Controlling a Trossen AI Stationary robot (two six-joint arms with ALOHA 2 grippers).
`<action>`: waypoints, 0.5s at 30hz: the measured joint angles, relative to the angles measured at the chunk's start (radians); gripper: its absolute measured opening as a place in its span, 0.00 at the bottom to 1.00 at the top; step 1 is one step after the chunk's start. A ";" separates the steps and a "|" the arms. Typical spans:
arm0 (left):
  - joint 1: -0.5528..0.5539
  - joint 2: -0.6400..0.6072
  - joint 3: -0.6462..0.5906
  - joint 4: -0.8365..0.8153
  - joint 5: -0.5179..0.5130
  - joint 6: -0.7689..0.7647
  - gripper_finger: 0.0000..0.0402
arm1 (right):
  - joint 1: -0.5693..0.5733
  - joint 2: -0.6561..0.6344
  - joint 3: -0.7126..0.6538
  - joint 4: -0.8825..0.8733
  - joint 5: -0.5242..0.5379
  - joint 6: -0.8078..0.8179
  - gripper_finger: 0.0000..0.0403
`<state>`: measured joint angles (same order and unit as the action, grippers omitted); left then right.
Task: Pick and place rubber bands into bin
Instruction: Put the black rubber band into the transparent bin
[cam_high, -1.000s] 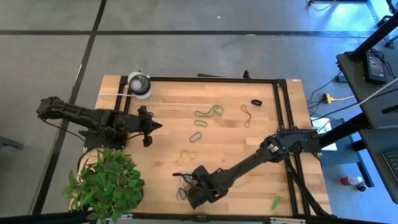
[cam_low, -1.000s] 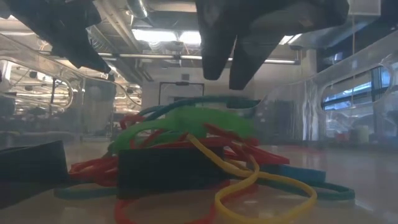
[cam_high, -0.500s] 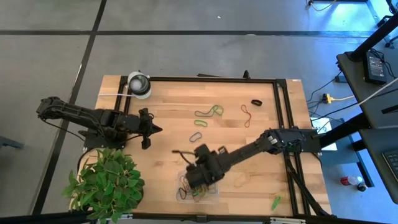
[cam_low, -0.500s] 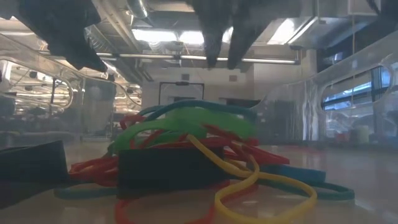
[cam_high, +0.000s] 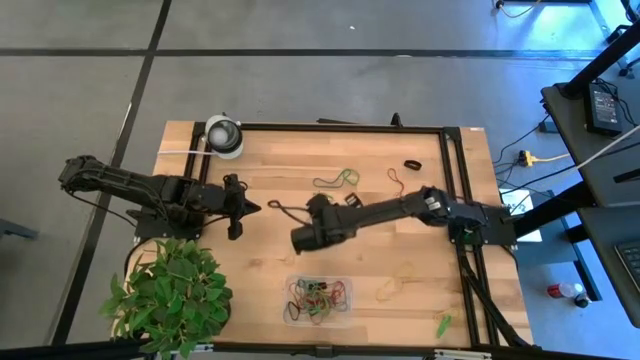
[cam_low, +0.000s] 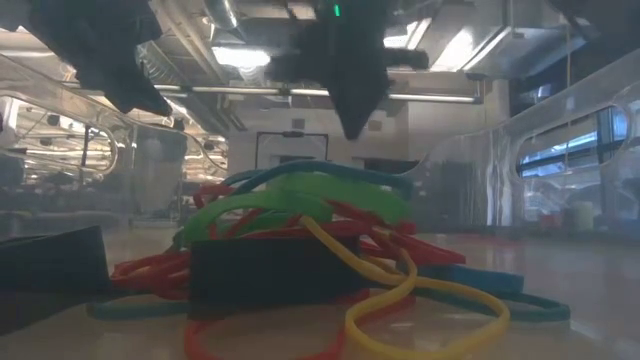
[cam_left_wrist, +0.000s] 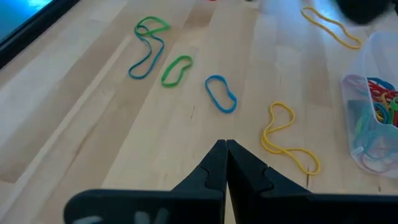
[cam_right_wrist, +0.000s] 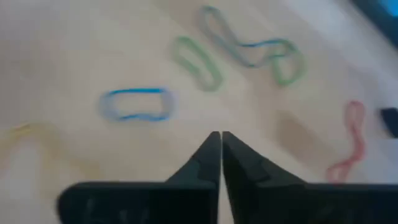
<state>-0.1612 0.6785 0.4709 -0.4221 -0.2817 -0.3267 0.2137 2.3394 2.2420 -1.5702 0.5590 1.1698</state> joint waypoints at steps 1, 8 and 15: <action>0.000 0.000 0.000 0.000 0.000 0.000 0.00 | -0.016 -0.008 -0.034 -0.002 0.001 0.001 0.02; 0.000 0.000 0.000 0.000 -0.006 0.000 0.00 | -0.112 -0.179 -0.439 0.162 -0.036 -0.016 0.01; 0.000 0.000 0.000 0.000 -0.089 0.000 0.00 | -0.248 -0.515 -0.972 0.636 -0.136 -0.126 0.01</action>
<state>-0.1612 0.6788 0.4711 -0.4225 -0.3706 -0.3267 -0.0342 1.8241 1.2695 -0.9338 0.4234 1.0437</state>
